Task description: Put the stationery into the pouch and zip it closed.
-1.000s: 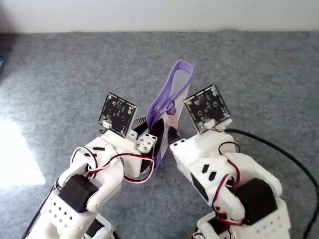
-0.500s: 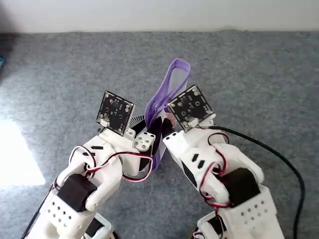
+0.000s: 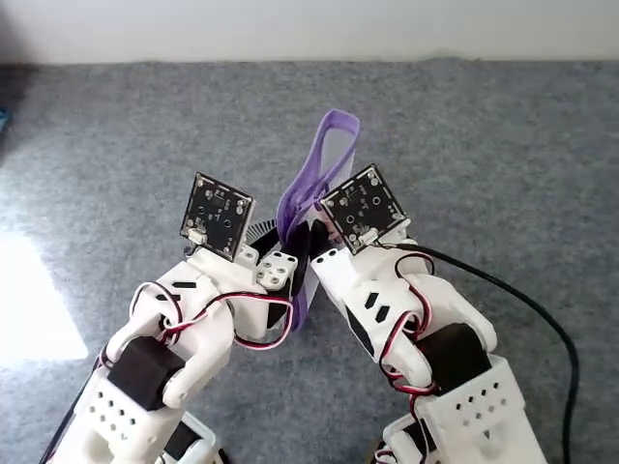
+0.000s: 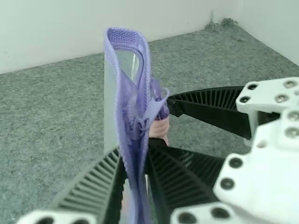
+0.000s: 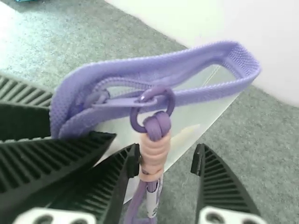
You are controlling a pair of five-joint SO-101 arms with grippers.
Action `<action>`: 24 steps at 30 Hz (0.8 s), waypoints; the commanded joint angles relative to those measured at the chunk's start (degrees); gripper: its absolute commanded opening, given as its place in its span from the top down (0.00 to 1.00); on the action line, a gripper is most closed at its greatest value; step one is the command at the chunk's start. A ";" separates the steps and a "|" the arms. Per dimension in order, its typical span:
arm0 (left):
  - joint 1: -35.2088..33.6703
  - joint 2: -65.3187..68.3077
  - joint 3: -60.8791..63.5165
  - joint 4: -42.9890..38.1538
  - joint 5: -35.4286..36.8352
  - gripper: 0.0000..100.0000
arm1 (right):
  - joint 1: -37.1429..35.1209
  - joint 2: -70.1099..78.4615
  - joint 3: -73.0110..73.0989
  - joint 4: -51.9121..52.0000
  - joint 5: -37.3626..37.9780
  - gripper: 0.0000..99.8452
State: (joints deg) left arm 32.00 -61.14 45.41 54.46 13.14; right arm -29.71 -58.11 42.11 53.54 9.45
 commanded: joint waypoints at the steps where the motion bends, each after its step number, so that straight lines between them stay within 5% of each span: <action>1: 0.62 -1.05 -4.62 -0.09 -0.70 0.99 | 0.13 0.57 -0.18 -2.24 0.53 0.88; 5: 0.62 -1.05 -4.62 -0.09 -0.70 0.99 | 0.13 0.48 -0.18 -3.21 5.98 0.99; 13: 0.26 -1.05 -4.62 0.18 -4.57 0.99 | 5.41 -0.04 -0.62 -8.57 17.76 0.99; 24: 0.26 -1.14 -5.14 7.03 -13.01 0.99 | 16.13 0.48 -3.96 -10.15 23.91 0.99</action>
State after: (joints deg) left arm 32.18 -61.14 43.65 59.91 1.71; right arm -17.67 -57.76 42.02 45.63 32.04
